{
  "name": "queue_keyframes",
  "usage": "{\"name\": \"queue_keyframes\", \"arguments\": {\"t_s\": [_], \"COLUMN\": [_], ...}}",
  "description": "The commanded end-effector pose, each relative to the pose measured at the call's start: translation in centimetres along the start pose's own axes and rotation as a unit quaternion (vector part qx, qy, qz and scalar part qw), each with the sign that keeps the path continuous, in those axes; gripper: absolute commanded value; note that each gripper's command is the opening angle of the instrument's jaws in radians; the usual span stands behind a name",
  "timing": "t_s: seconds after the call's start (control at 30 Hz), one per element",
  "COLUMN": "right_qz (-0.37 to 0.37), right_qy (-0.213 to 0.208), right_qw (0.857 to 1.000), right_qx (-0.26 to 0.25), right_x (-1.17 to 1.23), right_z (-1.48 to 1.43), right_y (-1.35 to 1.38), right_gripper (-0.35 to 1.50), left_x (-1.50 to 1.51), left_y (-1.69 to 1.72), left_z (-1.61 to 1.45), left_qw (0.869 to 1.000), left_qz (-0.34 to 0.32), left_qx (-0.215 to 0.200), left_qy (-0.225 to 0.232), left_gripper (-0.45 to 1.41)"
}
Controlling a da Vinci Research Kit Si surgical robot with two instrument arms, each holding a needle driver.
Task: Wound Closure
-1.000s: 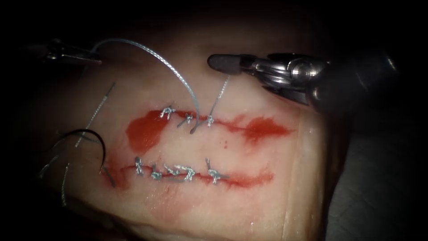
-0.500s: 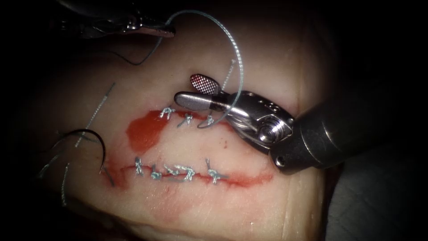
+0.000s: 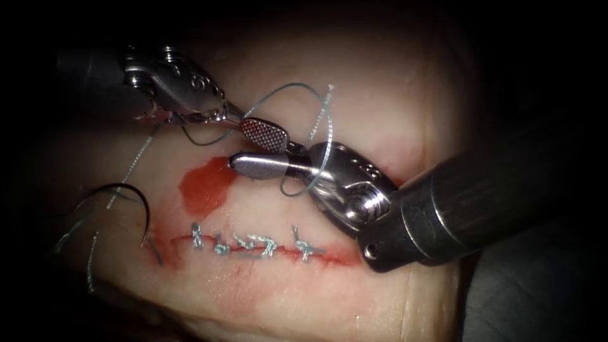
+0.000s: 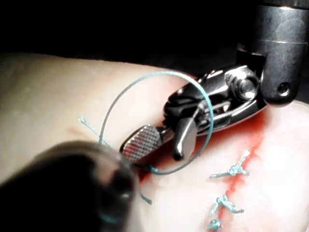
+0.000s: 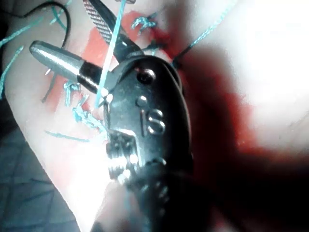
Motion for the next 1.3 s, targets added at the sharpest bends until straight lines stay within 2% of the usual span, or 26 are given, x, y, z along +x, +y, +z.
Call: {"name": "queue_keyframes", "arguments": {"t_s": [0.03,0.33,0.37,0.4,0.53,0.67,0.83,1.0,1.2,1.3], "right_qz": [0.0,0.016,0.018,0.018,0.005,0.022,0.005,-0.014,0.032,0.043], "right_qy": [-0.009,-0.071,-0.089,-0.089,-0.112,-0.13,-0.097,-0.077,-0.102,-0.088], "right_qw": [1.0,0.997,0.994,0.994,0.985,0.969,0.953,0.933,0.914,0.912], "right_qx": [-0.002,0.034,0.067,0.067,0.131,0.209,0.286,0.351,0.392,0.399], "right_x": [0.05,-0.14,-0.2,-0.2,-0.25,-0.21,-0.26,-0.28,-0.16,-0.16], "right_z": [0.09,0.05,0.06,0.06,0.14,0.2,0.2,0.18,0.09,0.03], "right_y": [-0.01,-0.01,-0.02,-0.02,-0.07,-0.17,-0.28,-0.39,-0.49,-0.48], "right_gripper": [1.16,1.13,1.13,1.13,1.06,0.93,0.91,0.94,0.96,0.96], "left_x": [-0.02,0.02,0.02,0.02,-0.01,-0.05,-0.11,-0.25,-0.3,-0.3], "left_y": [0.02,-0.05,-0.07,-0.07,-0.1,-0.14,-0.23,-0.37,-0.53,-0.51], "left_z": [0.08,0.12,0.12,0.12,0.11,0.07,0.03,0.01,-0.05,-0.07], "left_qw": [1.0,1.0,1.0,1.0,1.0,1.0,1.0,0.999,0.997,0.997], "left_qz": [0.0,0.01,0.01,0.01,0.009,0.008,0.009,0.037,0.06,0.06], "left_qx": [0.005,0.021,0.021,0.021,0.022,0.024,0.028,-0.01,-0.02,-0.028], "left_qy": [0.001,0.008,0.008,0.008,0.008,0.008,0.008,0.031,0.048,0.051], "left_gripper": [-0.45,-0.45,-0.45,-0.45,-0.45,-0.45,-0.45,-0.45,-0.45,-0.45]}}
